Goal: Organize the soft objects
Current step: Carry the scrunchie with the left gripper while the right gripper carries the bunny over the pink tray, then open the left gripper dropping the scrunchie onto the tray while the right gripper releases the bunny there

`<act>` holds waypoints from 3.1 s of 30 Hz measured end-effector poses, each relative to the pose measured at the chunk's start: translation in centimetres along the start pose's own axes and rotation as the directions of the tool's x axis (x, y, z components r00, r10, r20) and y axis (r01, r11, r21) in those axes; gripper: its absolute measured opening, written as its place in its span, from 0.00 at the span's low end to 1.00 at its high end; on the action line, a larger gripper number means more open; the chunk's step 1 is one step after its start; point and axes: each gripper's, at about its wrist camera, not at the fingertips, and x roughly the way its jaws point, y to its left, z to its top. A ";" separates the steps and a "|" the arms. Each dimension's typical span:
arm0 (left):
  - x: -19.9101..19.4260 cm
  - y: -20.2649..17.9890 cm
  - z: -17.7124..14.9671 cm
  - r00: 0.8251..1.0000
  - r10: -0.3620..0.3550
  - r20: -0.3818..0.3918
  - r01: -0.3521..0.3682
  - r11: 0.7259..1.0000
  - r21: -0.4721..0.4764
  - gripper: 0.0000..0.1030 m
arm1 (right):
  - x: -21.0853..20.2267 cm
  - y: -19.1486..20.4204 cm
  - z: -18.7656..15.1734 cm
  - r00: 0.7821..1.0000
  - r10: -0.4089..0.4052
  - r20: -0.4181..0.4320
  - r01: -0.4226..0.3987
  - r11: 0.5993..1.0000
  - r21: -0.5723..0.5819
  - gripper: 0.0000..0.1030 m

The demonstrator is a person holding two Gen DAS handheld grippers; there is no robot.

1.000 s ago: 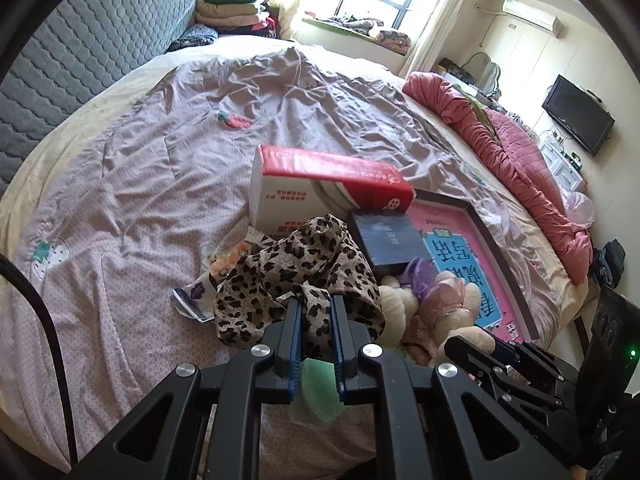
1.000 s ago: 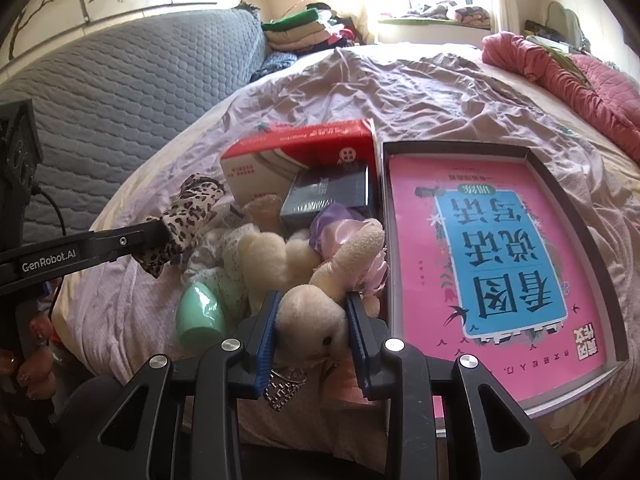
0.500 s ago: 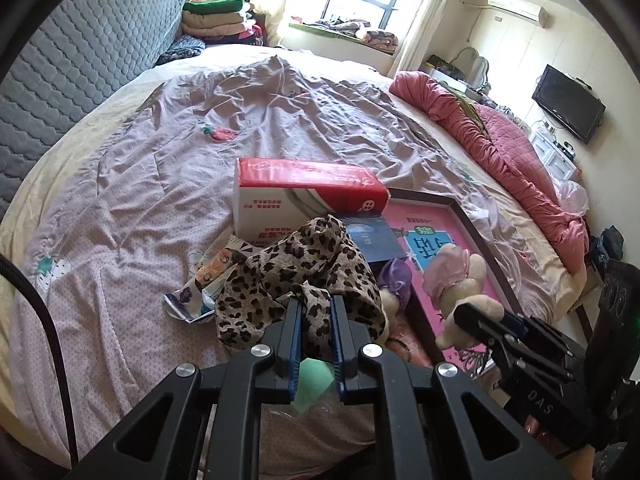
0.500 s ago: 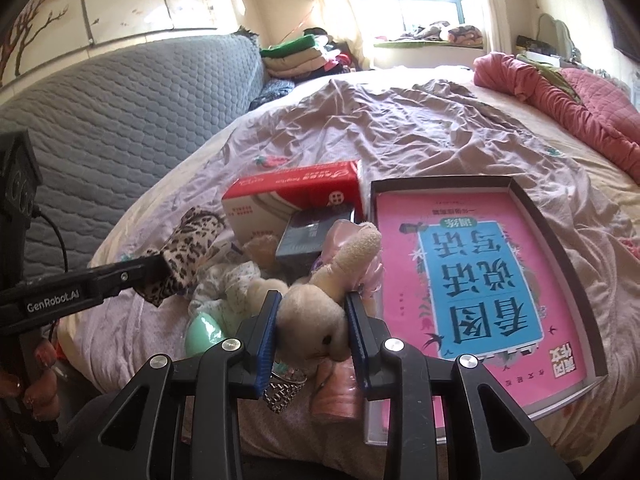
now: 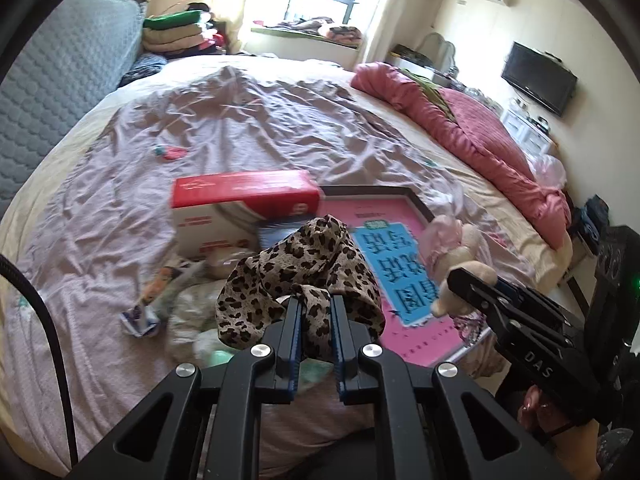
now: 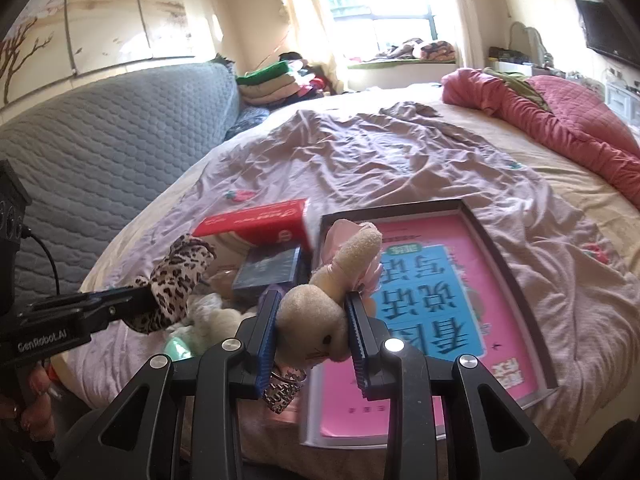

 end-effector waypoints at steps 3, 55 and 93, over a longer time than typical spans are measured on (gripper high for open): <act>0.7 -1.8 0.1 1.000 -0.025 -0.014 0.025 1.000 0.019 0.13 | -0.3 -1.1 -0.1 1.000 -0.008 -0.003 0.008 1.000 0.013 0.32; 13.5 -12.5 -3.2 0.966 0.004 -0.257 0.036 0.988 0.150 0.13 | 2.7 -12.7 -4.6 0.971 -0.179 -0.159 0.193 0.978 0.077 0.35; 11.6 -12.2 -3.1 0.974 0.053 -0.219 -0.010 0.981 0.195 0.51 | 2.5 -12.3 -4.2 0.984 -0.114 -0.136 0.134 0.979 0.153 0.51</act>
